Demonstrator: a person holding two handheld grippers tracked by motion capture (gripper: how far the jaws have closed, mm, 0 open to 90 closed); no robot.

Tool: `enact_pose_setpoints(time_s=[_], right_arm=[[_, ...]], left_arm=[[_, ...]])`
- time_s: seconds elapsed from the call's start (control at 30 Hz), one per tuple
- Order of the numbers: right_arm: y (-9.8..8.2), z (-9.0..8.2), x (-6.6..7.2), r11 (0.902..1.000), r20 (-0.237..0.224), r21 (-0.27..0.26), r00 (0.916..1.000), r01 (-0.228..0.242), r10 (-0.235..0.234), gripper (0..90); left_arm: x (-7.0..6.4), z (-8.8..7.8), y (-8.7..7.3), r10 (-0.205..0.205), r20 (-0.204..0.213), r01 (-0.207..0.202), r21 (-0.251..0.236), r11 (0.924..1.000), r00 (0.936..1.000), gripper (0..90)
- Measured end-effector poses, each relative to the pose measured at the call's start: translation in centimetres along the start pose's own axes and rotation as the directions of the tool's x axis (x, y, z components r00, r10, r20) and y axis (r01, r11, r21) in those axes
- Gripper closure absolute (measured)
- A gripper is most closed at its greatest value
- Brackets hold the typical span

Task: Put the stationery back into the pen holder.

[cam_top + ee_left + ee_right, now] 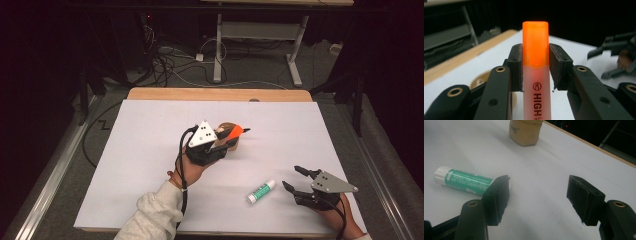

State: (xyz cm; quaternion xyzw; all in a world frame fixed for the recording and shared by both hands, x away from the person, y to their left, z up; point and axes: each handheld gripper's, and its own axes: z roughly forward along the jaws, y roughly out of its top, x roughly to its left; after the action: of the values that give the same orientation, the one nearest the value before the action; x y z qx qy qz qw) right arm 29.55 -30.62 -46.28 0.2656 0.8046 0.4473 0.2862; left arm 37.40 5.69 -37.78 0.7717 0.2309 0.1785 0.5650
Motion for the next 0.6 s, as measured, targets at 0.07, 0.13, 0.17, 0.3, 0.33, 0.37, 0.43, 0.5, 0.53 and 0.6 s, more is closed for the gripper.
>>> enact_pose_setpoints(time_s=[0.07,0.13,0.17,0.3,0.33,0.37,0.43,0.5,0.53,0.6], right_arm=[[0.0,0.0,0.0,1.0,0.002,-0.001,1.0,0.002,-0.002,35.6],[0.1,-0.1,0.0,1.0,-0.002,-0.003,1.0,0.001,-0.001,35.6],[0.1,-0.1,0.1,1.0,-0.004,-0.005,1.0,0.005,-0.005,35.6],[0.1,0.0,0.1,1.0,-0.011,-0.005,0.9999,0.008,-0.008,35.6],[0.1,0.0,0.1,1.0,-0.014,-0.004,0.9999,0.009,-0.009,35.5],[0.1,0.0,0.1,1.0,-0.015,-0.003,0.9998,0.009,-0.009,35.5],[0.1,-0.1,0.1,0.9999,-0.015,-0.006,0.9998,0.011,-0.011,35.5],[0.1,-0.2,0.1,0.9999,-0.016,-0.014,0.9998,0.01,-0.01,35.5],[0.2,-0.2,0.1,0.9999,-0.016,-0.015,0.9998,0.009,-0.009,35.5],[0.3,-0.4,-0.1,0.9998,-0.018,-0.018,0.9998,0.008,-0.009,35.5]], left_arm=[[0.9,0.4,0.5,-0.028,0.015,0.028,-0.011,0.9995,0.9995,64.2],[1.6,0.9,1.0,-0.02,0.01,0.02,-0.025,0.9995,0.9998,64.3],[1.9,1.1,1.2,-0.017,0.018,0.018,-0.036,0.9992,0.9997,64.2],[3.0,2.7,1.9,-0.015,0.031,0.017,-0.069,0.9975,0.9994,64.2],[3.1,3.0,1.9,-0.022,0.036,0.024,-0.067,0.9975,0.9991,64.2],[3.3,3.5,1.9,-0.03,0.041,0.032,-0.066,0.9973,0.9987,64.2],[3.7,4.7,2.0,-0.028,0.038,0.03,-0.048,0.9984,0.9989,64.2],[3.9,5.4,2.0,-0.024,0.038,0.026,-0.043,0.9987,0.999,64.2],[4.0,5.7,2.0,-0.029,0.04,0.03,-0.041,0.9987,0.9988,64.2],[4.1,6.4,2.0,-0.028,0.03,0.029,-0.049,0.9984,0.9992,64.2]])
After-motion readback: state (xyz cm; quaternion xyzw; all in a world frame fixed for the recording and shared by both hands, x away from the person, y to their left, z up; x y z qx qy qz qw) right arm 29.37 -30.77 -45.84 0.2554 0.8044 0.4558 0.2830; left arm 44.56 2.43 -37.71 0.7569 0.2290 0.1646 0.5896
